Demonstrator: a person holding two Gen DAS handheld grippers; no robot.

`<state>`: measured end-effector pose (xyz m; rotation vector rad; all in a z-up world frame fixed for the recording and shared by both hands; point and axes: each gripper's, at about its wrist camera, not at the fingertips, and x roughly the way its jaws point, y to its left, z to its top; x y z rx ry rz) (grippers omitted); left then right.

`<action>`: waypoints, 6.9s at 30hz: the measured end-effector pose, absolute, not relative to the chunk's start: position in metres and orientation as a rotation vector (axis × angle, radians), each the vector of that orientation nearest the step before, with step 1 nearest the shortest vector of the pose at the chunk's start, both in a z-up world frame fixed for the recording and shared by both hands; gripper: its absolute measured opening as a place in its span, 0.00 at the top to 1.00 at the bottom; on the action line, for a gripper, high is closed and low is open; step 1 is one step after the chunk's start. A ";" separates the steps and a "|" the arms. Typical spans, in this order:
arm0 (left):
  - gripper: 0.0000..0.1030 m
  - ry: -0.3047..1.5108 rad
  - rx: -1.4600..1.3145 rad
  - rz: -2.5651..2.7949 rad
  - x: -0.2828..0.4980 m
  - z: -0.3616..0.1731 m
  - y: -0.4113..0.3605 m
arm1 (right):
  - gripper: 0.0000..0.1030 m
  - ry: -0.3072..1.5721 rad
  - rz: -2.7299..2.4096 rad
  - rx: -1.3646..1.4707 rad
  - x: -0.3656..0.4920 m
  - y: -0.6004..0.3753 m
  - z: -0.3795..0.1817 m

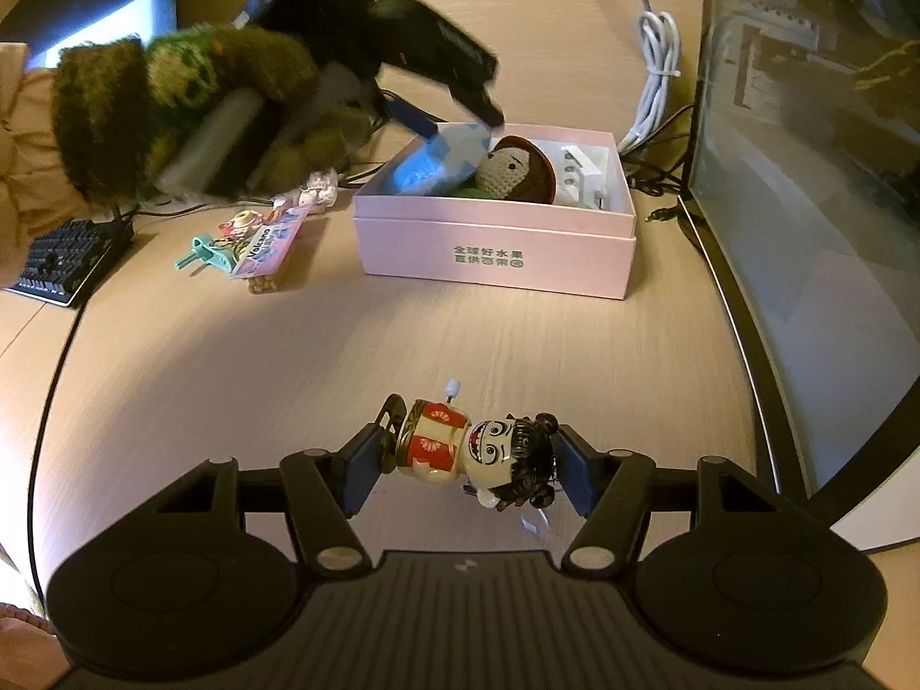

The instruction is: Organize objects

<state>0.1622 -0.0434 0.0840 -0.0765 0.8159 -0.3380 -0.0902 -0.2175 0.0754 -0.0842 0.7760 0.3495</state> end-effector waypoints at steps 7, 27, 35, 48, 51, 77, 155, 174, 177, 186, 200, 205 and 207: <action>0.45 0.715 -0.241 -0.302 0.126 0.109 -0.001 | 0.38 0.698 0.320 -0.093 -0.073 -0.223 0.097; 0.45 0.833 -0.382 -0.004 0.020 0.069 0.132 | 0.21 0.607 0.324 -0.115 0.020 -0.167 0.100; 0.45 0.873 -0.250 0.028 0.081 0.049 0.087 | 0.19 0.711 0.297 -0.087 -0.036 -0.170 0.088; 0.52 0.933 -0.081 0.066 0.112 0.030 0.054 | 0.16 0.773 0.212 -0.097 -0.103 -0.201 0.073; 0.52 0.932 -0.066 0.026 0.095 0.030 0.047 | 0.16 0.775 0.191 -0.076 -0.106 -0.210 0.071; 0.52 0.961 -0.194 0.167 -0.083 0.042 0.116 | 0.16 0.694 0.588 -0.160 -0.010 -0.107 0.088; 0.52 0.898 -0.278 0.252 -0.107 0.039 0.166 | 0.42 0.828 0.683 -0.328 -0.013 -0.013 0.064; 0.52 0.922 -0.235 0.202 -0.099 0.040 0.144 | 0.40 0.810 0.469 -0.303 -0.024 -0.102 0.066; 0.52 0.928 -0.226 0.197 -0.098 0.040 0.143 | 0.34 0.786 0.488 -0.285 -0.029 -0.104 0.071; 0.52 0.945 -0.178 0.168 -0.107 0.040 0.148 | 0.36 0.642 0.716 -0.313 -0.036 -0.017 0.097; 0.52 0.938 -0.211 0.132 -0.115 0.041 0.167 | 0.40 0.750 0.605 -0.319 0.004 0.001 0.074; 0.52 0.941 -0.198 0.132 -0.116 0.041 0.167 | 0.42 0.663 0.552 -0.503 -0.020 0.043 0.058; 0.52 0.942 -0.196 0.132 -0.116 0.041 0.167 | 0.43 0.683 0.601 -0.482 -0.025 0.052 0.054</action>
